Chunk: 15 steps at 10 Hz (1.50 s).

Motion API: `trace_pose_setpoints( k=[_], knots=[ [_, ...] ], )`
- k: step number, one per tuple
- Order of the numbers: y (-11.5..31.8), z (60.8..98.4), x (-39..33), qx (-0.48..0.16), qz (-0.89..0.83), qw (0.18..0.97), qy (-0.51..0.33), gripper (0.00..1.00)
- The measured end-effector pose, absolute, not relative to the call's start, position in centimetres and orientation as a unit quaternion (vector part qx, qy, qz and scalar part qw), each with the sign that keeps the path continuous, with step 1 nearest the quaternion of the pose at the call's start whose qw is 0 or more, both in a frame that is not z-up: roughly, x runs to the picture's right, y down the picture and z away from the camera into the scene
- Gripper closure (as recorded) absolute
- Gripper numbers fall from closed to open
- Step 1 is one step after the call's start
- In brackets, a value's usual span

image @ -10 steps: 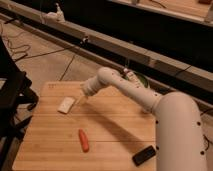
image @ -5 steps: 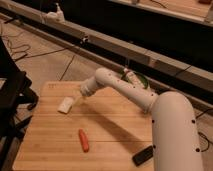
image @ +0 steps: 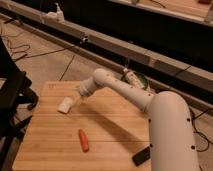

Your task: Wipe the white sponge on the table

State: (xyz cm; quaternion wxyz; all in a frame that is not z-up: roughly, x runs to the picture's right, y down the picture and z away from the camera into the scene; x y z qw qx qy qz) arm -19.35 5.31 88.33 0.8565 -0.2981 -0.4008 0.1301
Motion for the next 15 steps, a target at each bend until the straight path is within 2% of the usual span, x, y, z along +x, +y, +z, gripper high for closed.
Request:
trace_pose_setpoints(
  k=[7, 15],
  knots=[
    [7.8, 90.5, -24.4, -0.326, 0.114, 0.815, -0.466, 0.25],
    [8.4, 94.0, -25.4, -0.340, 0.031, 0.797, -0.499, 0.25]
  ],
)
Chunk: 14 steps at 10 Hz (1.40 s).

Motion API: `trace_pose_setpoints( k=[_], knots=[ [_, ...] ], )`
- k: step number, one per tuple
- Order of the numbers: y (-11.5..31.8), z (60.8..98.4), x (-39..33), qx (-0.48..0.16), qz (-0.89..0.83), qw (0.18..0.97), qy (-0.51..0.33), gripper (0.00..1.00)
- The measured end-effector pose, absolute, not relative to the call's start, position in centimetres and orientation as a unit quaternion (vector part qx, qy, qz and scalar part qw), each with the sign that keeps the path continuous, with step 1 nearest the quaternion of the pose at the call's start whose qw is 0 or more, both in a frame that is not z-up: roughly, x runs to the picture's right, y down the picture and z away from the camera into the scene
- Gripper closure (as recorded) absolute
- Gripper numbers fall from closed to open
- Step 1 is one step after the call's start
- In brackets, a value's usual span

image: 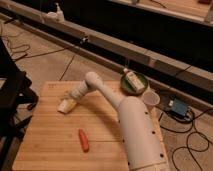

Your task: Wipe the white sponge on the table

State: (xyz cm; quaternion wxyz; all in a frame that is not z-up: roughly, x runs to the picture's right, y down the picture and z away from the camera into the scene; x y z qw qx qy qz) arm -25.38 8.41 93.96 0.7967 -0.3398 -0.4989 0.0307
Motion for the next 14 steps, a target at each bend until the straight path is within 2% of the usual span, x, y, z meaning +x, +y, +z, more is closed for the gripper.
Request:
trace_pose_setpoints(
  k=[7, 14],
  knots=[
    [6.7, 94.0, -21.7, -0.346, -0.016, 0.818, -0.459, 0.25],
    [8.7, 93.2, -23.0, -0.378, -0.026, 0.801, -0.464, 0.25]
  ],
)
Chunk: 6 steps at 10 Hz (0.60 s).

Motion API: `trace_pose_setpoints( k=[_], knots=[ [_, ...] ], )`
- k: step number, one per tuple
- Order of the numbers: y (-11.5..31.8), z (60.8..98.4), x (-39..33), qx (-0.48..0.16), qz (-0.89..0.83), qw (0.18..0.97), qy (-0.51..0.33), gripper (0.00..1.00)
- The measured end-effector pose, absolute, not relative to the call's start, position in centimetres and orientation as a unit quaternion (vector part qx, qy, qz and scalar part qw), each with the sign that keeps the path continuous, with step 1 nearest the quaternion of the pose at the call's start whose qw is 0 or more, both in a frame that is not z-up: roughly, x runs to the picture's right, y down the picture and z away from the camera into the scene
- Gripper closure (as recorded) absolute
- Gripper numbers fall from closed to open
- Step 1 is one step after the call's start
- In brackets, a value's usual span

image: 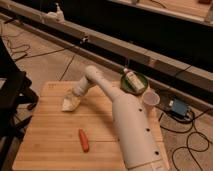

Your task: Wipe the white sponge on the table

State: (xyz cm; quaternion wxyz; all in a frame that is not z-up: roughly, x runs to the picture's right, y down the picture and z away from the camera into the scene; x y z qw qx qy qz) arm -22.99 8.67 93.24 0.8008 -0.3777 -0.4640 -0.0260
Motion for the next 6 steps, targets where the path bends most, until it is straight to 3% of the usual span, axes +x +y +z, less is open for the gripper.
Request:
trace_pose_setpoints(
  k=[2, 6],
  knots=[
    [9.29, 93.39, -23.35, -0.384, -0.022, 0.796, -0.467, 0.26],
    [9.98, 93.71, -23.83, -0.389, -0.026, 0.791, -0.472, 0.63]
  ],
)
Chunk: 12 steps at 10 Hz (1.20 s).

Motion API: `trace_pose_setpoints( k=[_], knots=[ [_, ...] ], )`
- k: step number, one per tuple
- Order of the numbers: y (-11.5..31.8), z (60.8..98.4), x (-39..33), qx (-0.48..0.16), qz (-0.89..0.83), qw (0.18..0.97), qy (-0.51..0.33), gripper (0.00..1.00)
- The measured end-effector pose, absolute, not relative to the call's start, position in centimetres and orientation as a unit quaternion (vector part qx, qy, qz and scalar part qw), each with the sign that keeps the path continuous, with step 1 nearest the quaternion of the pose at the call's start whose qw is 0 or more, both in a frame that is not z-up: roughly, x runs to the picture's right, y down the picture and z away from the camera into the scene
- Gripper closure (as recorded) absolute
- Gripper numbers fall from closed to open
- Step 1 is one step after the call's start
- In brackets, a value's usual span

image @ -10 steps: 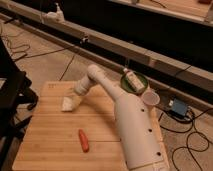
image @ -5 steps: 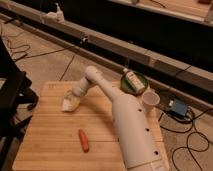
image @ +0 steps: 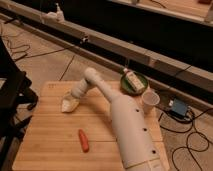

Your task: Wipe the white sponge on the table

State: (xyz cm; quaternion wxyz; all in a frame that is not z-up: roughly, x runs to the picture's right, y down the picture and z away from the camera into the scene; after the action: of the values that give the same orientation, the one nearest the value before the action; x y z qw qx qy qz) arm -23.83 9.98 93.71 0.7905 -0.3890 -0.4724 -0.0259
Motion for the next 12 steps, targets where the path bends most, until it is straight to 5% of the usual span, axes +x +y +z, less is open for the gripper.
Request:
trace_pose_setpoints(
  k=[4, 12],
  knots=[
    [10.2, 93.9, -24.0, -0.388, -0.029, 0.792, -0.471, 0.98],
    [10.0, 93.4, -17.7, -0.371, 0.023, 0.822, -0.432, 1.00]
  ],
)
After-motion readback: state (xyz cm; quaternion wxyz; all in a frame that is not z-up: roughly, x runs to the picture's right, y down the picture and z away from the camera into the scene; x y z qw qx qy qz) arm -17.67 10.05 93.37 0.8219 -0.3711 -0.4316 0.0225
